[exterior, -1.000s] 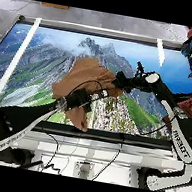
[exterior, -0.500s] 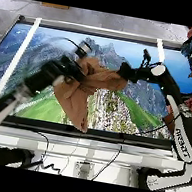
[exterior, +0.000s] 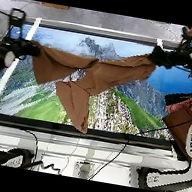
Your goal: Fold the clothes and pants, and hang the long-sleeved shirts on hangers.
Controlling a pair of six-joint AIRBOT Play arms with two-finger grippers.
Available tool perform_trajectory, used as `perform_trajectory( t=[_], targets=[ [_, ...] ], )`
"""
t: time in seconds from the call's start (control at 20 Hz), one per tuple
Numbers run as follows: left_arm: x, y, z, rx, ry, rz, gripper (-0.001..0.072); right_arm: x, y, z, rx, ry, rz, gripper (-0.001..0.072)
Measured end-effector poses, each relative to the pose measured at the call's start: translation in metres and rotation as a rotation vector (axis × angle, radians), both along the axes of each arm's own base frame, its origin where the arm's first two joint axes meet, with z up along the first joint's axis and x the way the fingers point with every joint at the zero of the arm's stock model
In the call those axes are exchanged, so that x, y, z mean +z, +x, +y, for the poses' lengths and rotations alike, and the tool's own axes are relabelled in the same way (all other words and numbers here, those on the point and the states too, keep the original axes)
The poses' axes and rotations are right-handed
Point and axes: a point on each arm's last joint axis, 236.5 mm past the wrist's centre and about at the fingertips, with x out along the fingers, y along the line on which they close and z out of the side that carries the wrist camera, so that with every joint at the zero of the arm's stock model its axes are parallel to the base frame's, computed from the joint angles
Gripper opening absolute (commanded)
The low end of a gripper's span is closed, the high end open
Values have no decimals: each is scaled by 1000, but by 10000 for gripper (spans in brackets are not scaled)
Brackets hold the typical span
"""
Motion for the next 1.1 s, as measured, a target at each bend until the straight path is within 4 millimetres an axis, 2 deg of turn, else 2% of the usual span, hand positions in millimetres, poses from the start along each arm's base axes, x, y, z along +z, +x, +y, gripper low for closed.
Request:
perform_trajectory(
  t=[0.1,0.25,0.4,0.55,0.65,0.8,1.05,1.1],
  targets=[
    [3,-3,31,63,-9,-17,25,10,-7,-32,-21,-31,4,28],
    [14,0,55,103,-17,-76,25,12,-23,-70,-41,-61,47,28],
    [29,16,62,90,-8,-180,24,9,-36,-92,-53,-76,85,28],
    [53,34,59,57,-15,-328,23,8,-42,-102,-54,-83,98,28],
    [58,43,57,55,-66,-395,23,7,-42,-105,-51,-91,94,28],
    [39,58,59,67,-139,-408,23,-2,-38,-109,-57,-96,92,28],
    [-16,83,52,65,-193,-344,28,-21,-26,-111,-79,-90,85,28],
    [-27,86,51,65,-201,-328,108,-24,-24,-110,-81,-89,83,28]
  ],
)
